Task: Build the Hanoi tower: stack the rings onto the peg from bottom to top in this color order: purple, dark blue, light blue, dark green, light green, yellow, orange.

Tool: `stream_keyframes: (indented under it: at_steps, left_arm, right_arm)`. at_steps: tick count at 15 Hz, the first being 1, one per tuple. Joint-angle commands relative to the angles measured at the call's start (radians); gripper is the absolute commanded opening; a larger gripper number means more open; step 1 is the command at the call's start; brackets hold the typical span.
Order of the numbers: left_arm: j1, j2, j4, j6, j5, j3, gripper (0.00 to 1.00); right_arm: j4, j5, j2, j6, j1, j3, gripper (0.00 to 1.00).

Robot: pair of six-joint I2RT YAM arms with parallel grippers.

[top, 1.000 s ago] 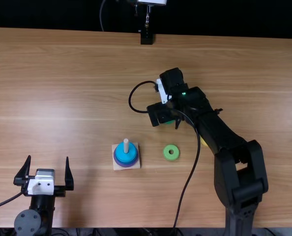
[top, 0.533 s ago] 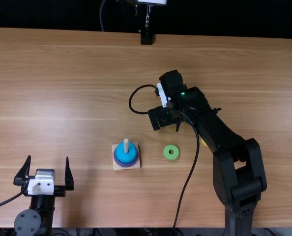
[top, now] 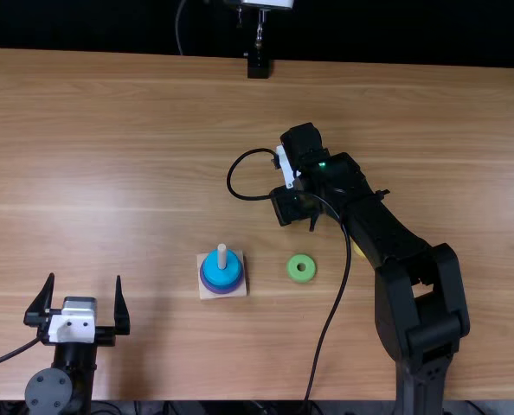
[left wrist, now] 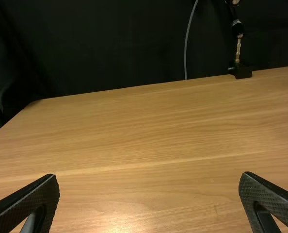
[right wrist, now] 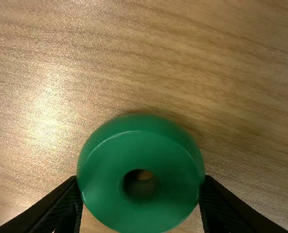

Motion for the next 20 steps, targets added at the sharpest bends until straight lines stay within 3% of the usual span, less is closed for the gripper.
stream_keyframes:
  at_steps: [1,3,5,6,10,20]
  left_arm:
    - [-0.001,-0.011,-0.005,0.005,-0.001,-0.022,1.00]
    - [-0.001,-0.011,-0.005,0.005,-0.001,-0.022,1.00]
    - [-0.001,-0.011,-0.005,0.005,-0.001,-0.022,1.00]
    - [-0.001,-0.011,-0.005,0.005,-0.001,-0.022,1.00]
    - [-0.001,-0.011,-0.005,0.005,-0.001,-0.022,1.00]
    - [-0.001,-0.011,-0.005,0.005,-0.001,-0.022,1.00]
  right_arm:
    - [0.002,0.006,0.020,0.008,-0.008,0.017,0.00]
    - [-0.002,0.006,0.020,0.012,-0.008,0.017,0.00]
    - [0.000,0.004,0.013,0.071,-0.007,0.024,0.00]
    - [-0.002,0.004,0.011,0.075,-0.007,0.026,0.00]
    - [-0.090,0.002,-0.020,0.076,0.009,0.026,0.00]
    - [-0.315,0.002,-0.374,0.075,0.145,0.017,0.00]
